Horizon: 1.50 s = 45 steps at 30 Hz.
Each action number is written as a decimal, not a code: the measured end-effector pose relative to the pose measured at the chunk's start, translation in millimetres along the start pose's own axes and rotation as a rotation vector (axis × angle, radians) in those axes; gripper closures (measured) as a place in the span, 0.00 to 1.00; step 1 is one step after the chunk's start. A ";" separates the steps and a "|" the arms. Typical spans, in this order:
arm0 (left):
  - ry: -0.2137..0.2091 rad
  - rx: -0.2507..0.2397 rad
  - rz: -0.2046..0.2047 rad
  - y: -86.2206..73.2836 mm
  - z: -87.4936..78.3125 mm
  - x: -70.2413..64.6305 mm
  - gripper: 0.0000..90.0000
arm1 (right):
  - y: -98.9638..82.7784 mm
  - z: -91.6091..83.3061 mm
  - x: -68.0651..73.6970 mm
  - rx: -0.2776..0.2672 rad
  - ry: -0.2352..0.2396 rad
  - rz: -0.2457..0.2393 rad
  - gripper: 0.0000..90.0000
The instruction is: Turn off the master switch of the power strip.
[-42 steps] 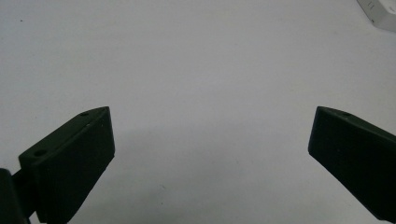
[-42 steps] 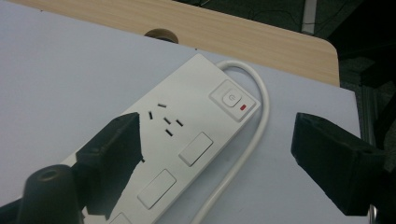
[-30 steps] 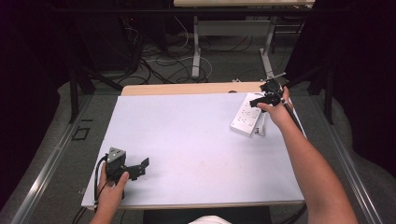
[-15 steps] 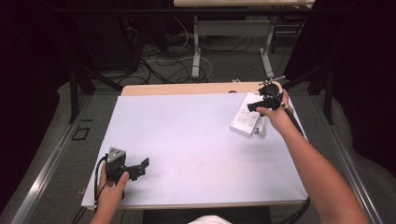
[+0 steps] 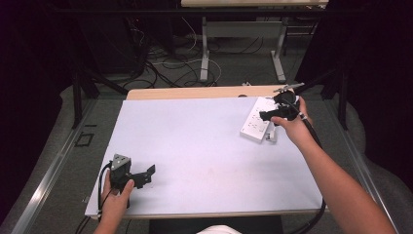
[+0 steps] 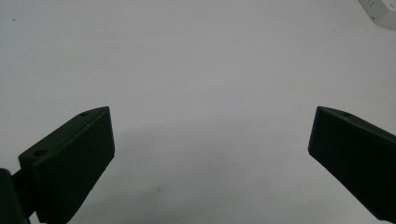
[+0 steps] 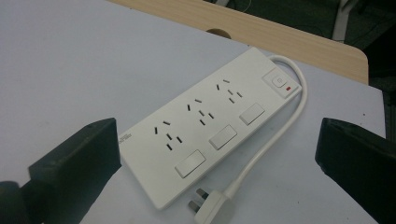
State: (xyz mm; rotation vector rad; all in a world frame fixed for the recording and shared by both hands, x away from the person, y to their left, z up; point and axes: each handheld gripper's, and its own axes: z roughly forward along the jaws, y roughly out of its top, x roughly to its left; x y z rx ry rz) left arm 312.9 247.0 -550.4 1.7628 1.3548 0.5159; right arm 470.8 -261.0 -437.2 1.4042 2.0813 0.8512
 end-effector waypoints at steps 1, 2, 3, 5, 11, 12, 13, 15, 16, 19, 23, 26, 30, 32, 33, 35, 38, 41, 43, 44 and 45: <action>0.000 0.000 0.001 0.0 0.0 0.0 0.00 | -1.9 -1.8 0.3 -0.005 -0.001 -0.010 0.00; 0.000 0.000 0.001 0.0 0.0 0.0 0.00 | -4.1 -3.1 1.8 -0.009 0.000 -0.005 0.00; 0.001 0.001 0.002 -0.1 0.0 -0.1 0.00 | -6.4 -3.9 2.5 -0.012 0.002 -0.012 0.00; 0.001 0.002 0.002 -0.1 -0.2 -0.2 0.00 | -11.9 -4.3 3.8 -0.006 0.006 -0.019 0.00; 0.002 0.001 0.001 -0.3 0.0 -0.1 0.00 | -29.2 -8.6 9.5 -0.009 0.030 -0.028 0.00; 0.002 0.005 0.001 -0.2 0.0 -0.2 0.00 | -31.7 -9.9 9.8 -0.011 0.038 -0.030 0.00; 0.000 0.005 0.001 -0.2 0.2 -0.2 0.01 | -34.3 -11.2 10.7 -0.014 0.041 -0.023 0.00; -0.001 0.005 0.001 -0.3 0.3 -0.4 0.00 | -38.9 -14.2 11.6 -0.022 0.056 -0.017 0.00; -0.001 0.005 0.002 -0.2 0.1 -0.5 0.00 | -41.3 -16.0 12.4 -0.023 0.063 -0.010 0.00; 0.000 0.002 0.001 -0.3 -0.1 -0.4 0.00 | -48.6 -20.6 14.8 -0.031 0.059 -0.020 0.00; 0.000 0.005 0.002 -0.4 -0.1 -0.2 0.01 | -59.4 -26.7 17.8 -0.034 0.069 -0.020 0.00; 0.001 0.002 0.001 -0.2 -0.2 -0.5 0.01 | -67.0 -31.6 18.6 -0.042 0.081 -0.014 0.00; 0.001 0.002 0.000 -0.3 -0.1 -0.5 0.00 | -76.4 -38.3 19.9 -0.046 0.085 -0.019 0.00; 0.002 0.005 -0.001 -0.2 -0.2 -0.5 0.01 | -81.1 -41.5 20.3 -0.050 0.090 -0.015 0.00; 0.002 0.005 -0.001 -0.1 -0.3 -0.6 0.01 | -83.8 -42.7 20.5 -0.052 0.098 -0.010 0.00; 0.001 0.004 0.002 0.0 -0.3 -0.7 0.01 | -86.3 -44.0 20.3 -0.054 0.101 -0.014 0.00; 0.002 0.001 0.000 -0.2 -0.7 -0.8 0.01 | -97.2 -50.2 22.2 -0.065 0.098 -0.006 0.01; 0.002 0.000 -0.002 -0.2 -0.9 -0.4 0.01 | -105.0 -53.3 24.7 -0.067 0.093 -0.017 0.01; 0.002 0.001 0.001 0.0 -1.1 -0.1 0.00 | -110.0 -56.6 26.2 -0.066 0.093 -0.015 0.01; 0.003 0.000 0.001 0.0 -1.3 -0.1 0.01 | -112.5 -57.7 26.5 -0.072 0.097 -0.011 0.01; 0.003 0.000 0.001 0.0 -1.3 -0.1 0.01 | -115.0 -58.7 26.6 -0.077 0.107 -0.009 0.01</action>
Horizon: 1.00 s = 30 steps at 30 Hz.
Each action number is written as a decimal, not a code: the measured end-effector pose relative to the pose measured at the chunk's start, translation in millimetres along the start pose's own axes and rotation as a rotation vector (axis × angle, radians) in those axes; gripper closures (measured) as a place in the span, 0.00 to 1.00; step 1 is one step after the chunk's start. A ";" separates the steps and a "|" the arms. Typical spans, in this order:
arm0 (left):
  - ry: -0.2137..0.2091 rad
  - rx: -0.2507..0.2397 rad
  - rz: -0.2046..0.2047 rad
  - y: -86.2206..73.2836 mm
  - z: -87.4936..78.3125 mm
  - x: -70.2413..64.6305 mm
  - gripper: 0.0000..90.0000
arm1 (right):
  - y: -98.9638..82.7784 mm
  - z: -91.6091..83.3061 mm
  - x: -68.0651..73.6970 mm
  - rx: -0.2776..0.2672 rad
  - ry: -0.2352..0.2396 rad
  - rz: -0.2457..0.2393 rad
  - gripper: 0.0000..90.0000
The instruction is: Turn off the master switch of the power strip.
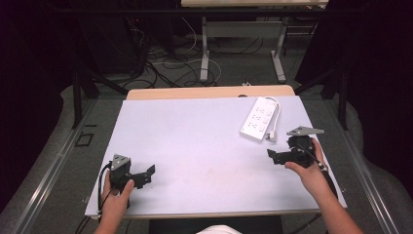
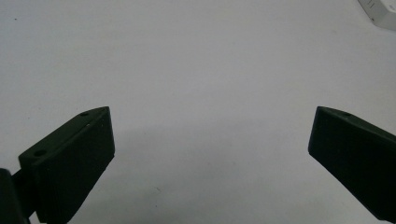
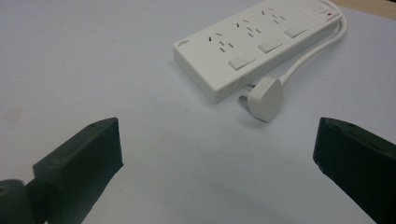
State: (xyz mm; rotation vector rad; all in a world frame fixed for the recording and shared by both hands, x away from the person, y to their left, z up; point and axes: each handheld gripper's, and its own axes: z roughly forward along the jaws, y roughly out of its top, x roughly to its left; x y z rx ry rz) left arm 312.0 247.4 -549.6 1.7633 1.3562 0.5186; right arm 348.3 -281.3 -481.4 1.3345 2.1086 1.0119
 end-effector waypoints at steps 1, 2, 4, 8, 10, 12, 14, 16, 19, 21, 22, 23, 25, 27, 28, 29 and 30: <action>0.001 0.000 -0.001 0.0 0.1 -0.1 0.01 | -2.5 -1.5 0.5 -0.002 0.007 0.007 0.01; 0.001 -0.002 -0.001 -0.1 0.2 -0.2 0.00 | -5.3 -2.7 0.9 -0.005 0.014 0.005 0.01; 0.002 -0.003 0.000 0.0 0.0 -0.4 0.01 | -10.9 -4.7 3.1 -0.004 0.013 0.015 0.01; 0.001 0.001 -0.002 -0.1 -0.8 0.1 0.01 | -22.4 -7.5 5.5 0.000 0.017 0.011 0.01; 0.001 0.001 -0.001 -0.1 -0.9 0.2 0.01 | -29.0 -7.2 6.9 -0.001 0.022 0.017 0.01; 0.002 0.001 -0.001 -0.1 -0.9 0.0 0.00 | -36.3 -5.6 8.4 0.006 0.015 0.019 0.01; 0.002 0.000 0.000 -0.2 -0.4 -0.2 0.00 | -39.8 -4.3 8.8 0.014 0.022 0.018 0.01; 0.002 0.002 0.000 -0.3 -0.3 -0.4 0.01 | -49.2 -0.7 8.6 0.025 0.030 0.026 0.01; 0.003 0.001 -0.002 -0.4 -0.3 -0.2 0.01 | -54.9 1.3 8.5 0.026 0.039 0.039 0.01; 0.004 0.000 -0.001 -0.5 0.1 -0.1 0.01 | -61.5 3.4 9.0 0.025 0.032 0.049 0.01; 0.003 -0.001 0.000 -0.5 0.3 -0.1 0.01 | -61.5 3.4 9.0 0.025 0.032 0.049 0.01; 0.004 -0.002 0.001 -0.4 0.3 -0.3 0.01 | -64.7 4.4 8.8 0.021 0.033 0.044 0.01; 0.001 0.000 -0.001 -0.4 0.5 -0.8 0.00 | -67.3 4.7 9.4 0.015 0.020 0.039 0.01; 0.003 0.004 -0.001 -0.6 0.3 -0.8 0.01 | -70.2 4.7 9.3 0.013 -0.003 0.025 0.02; 0.002 0.001 0.000 -0.6 0.3 -0.7 0.01 | -71.7 4.8 9.7 0.011 -0.009 0.031 0.02; 0.002 0.001 0.001 -0.6 0.1 -0.6 0.01 | -71.7 4.8 9.7 0.011 -0.009 0.031 0.02; 0.004 -0.002 0.003 -0.5 -0.1 -0.4 0.01 | -73.2 4.8 9.3 0.009 -0.013 0.033 0.02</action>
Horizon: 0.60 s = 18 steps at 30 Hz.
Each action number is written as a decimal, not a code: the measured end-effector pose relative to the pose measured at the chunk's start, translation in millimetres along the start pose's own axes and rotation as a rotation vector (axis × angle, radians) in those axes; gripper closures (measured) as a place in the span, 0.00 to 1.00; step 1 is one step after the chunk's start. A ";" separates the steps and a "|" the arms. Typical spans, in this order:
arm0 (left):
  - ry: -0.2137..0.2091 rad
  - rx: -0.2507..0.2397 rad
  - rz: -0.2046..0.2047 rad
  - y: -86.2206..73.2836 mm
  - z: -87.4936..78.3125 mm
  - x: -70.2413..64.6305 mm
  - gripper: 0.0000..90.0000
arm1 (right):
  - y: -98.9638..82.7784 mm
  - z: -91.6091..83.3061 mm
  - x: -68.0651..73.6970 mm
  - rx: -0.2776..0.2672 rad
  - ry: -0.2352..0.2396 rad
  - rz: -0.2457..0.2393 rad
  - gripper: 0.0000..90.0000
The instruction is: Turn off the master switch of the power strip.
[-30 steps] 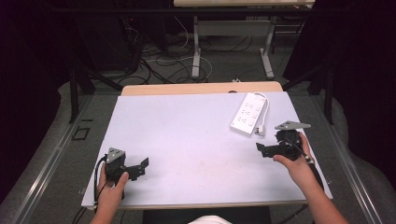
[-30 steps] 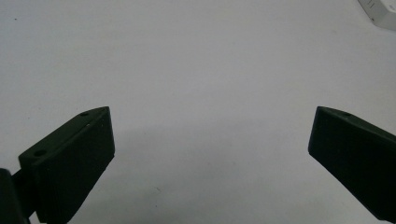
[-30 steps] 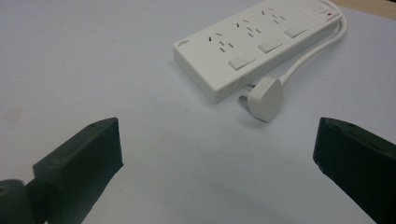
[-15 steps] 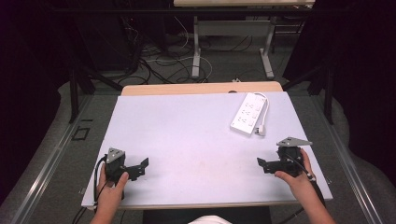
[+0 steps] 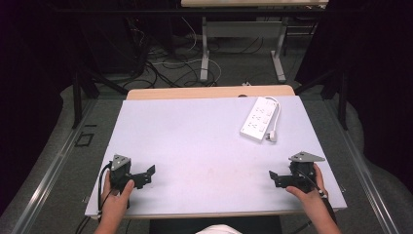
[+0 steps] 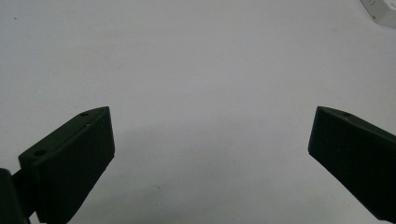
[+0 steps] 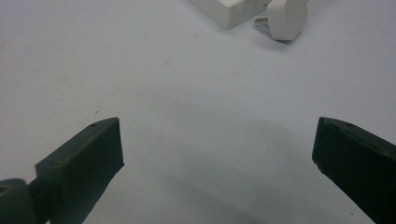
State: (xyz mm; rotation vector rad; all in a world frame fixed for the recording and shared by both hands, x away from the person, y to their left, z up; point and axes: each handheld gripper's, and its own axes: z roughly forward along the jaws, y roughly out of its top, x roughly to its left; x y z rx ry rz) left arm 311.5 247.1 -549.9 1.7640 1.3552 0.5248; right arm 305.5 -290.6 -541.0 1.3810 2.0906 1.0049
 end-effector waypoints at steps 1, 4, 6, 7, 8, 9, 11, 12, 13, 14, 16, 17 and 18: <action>0.000 0.003 0.001 0.1 -0.5 0.2 0.01 | -3.3 -0.4 -0.9 -0.007 0.001 0.006 0.03; 0.001 0.000 0.001 0.2 -0.7 -0.1 0.01 | -7.2 1.4 -3.1 -0.006 -0.013 0.008 0.03; 0.000 0.002 0.004 0.1 -0.6 -0.2 0.01 | -8.3 2.6 -3.9 -0.004 -0.012 0.017 0.03; -0.001 0.004 0.002 0.1 -0.8 -0.4 0.01 | -10.0 4.4 -6.0 0.001 -0.011 0.024 0.03; -0.001 0.004 0.003 0.0 -0.8 -0.4 0.01 | -10.0 4.4 -6.0 0.001 -0.011 0.024 0.03; 0.001 0.002 0.005 0.1 -0.8 -0.1 0.01 | -11.1 5.4 -7.6 0.003 -0.020 0.024 0.03; 0.003 0.001 0.001 0.0 -0.7 -0.1 0.01 | -11.9 6.4 -8.9 0.001 -0.023 0.026 0.03; 0.002 0.003 0.002 0.0 -0.7 0.0 0.01 | -11.9 6.4 -8.9 0.001 -0.023 0.026 0.03; 0.002 0.002 0.004 0.0 -0.6 0.1 0.00 | -12.2 6.5 -9.0 0.006 -0.022 0.031 0.03; 0.004 0.002 0.002 0.0 -0.7 0.0 0.01 | -12.5 6.5 -9.2 0.007 -0.022 0.032 0.03; 0.001 0.002 0.004 0.1 -1.0 0.3 0.01 | -12.7 6.0 -9.8 0.003 -0.026 0.031 0.03; 0.001 0.003 0.003 0.1 -1.0 0.3 0.01 | -12.7 6.0 -9.8 0.003 -0.026 0.031 0.03; 0.001 0.003 0.002 0.0 -1.0 0.4 0.01 | -12.7 5.6 -10.2 0.001 -0.028 0.027 0.03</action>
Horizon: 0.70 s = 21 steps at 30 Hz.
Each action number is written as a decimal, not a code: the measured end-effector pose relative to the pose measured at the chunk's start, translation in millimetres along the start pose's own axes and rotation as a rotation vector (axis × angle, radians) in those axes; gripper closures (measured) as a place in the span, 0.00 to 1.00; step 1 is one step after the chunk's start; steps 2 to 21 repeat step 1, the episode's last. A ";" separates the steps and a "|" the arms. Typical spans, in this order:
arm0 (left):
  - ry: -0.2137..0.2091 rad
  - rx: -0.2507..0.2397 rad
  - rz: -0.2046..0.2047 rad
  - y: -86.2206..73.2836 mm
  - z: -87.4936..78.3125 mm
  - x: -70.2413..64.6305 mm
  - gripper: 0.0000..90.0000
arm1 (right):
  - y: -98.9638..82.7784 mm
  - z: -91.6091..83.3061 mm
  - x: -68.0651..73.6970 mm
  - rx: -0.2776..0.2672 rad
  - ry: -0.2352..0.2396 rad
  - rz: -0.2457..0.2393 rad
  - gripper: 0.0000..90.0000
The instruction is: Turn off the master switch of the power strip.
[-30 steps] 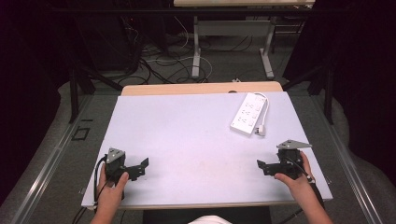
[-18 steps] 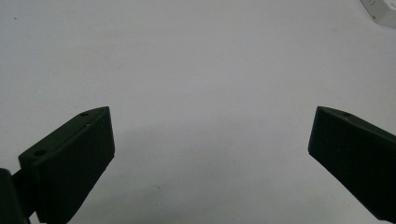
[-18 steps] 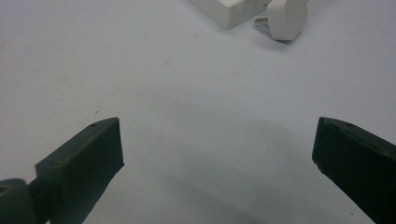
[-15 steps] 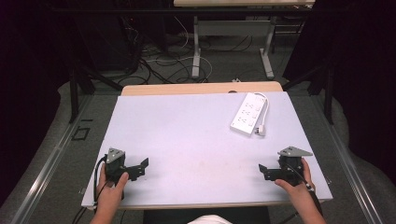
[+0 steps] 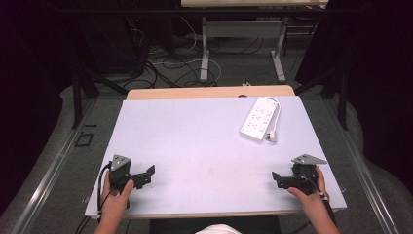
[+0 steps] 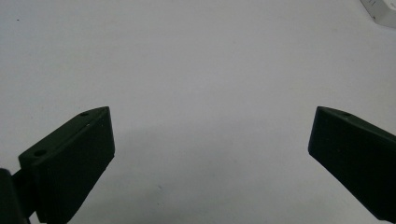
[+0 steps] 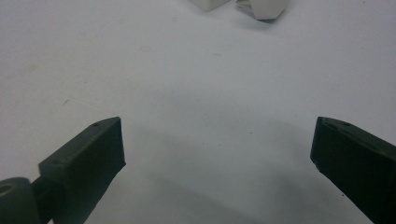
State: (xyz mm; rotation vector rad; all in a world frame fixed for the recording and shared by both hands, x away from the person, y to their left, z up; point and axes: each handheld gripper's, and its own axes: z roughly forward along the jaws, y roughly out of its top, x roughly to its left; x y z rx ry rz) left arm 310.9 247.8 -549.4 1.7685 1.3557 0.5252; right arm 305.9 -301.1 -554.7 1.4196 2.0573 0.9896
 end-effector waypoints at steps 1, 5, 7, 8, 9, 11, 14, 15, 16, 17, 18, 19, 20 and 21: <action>0.000 0.000 0.000 0.0 -0.1 0.1 0.01 | 0.2 -0.3 0.2 -0.002 0.000 0.004 0.03; 0.000 0.000 0.000 0.0 -0.1 0.1 0.01 | 0.2 -0.3 0.2 -0.002 0.000 0.004 0.03; 0.000 0.000 0.000 0.0 -0.1 0.1 0.01 | 0.2 -0.3 0.2 -0.002 0.000 0.004 0.03; 0.000 0.000 0.000 0.0 -0.1 0.1 0.01 | 0.2 -0.3 0.2 -0.002 0.000 0.004 0.03; 0.000 0.000 0.000 0.0 -0.1 0.1 0.01 | 0.2 -0.3 0.2 -0.002 0.000 0.004 0.03; 0.000 0.000 0.000 0.0 -0.1 0.1 0.01 | 0.2 -0.3 0.2 -0.002 0.000 0.004 0.03; 0.000 0.000 0.000 0.0 -0.1 0.1 0.01 | 0.2 -0.3 0.2 -0.002 0.000 0.004 0.03; 0.000 0.000 0.000 0.0 -0.1 0.1 0.01 | 0.2 -0.3 0.2 -0.002 0.000 0.004 0.03; 0.000 0.000 0.000 0.0 -0.1 0.1 0.01 | 0.2 -0.3 0.2 -0.002 0.000 0.004 0.03; 0.000 0.000 0.000 0.0 -0.1 0.1 0.01 | 0.2 -0.3 0.2 -0.002 0.000 0.004 0.03; 0.000 0.000 0.000 0.0 -0.1 0.1 0.01 | 0.2 -0.3 0.2 -0.002 0.000 0.004 0.03; 0.000 0.000 0.000 0.0 -0.1 0.1 0.01 | 0.2 -0.3 0.2 -0.002 0.000 0.004 0.03; 0.000 0.000 0.000 0.0 -0.1 0.1 0.01 | 0.2 -0.3 0.2 -0.002 0.000 0.004 0.03; 0.000 0.000 0.000 0.0 -0.1 0.1 0.01 | 0.2 -0.3 0.2 -0.002 0.000 0.004 0.03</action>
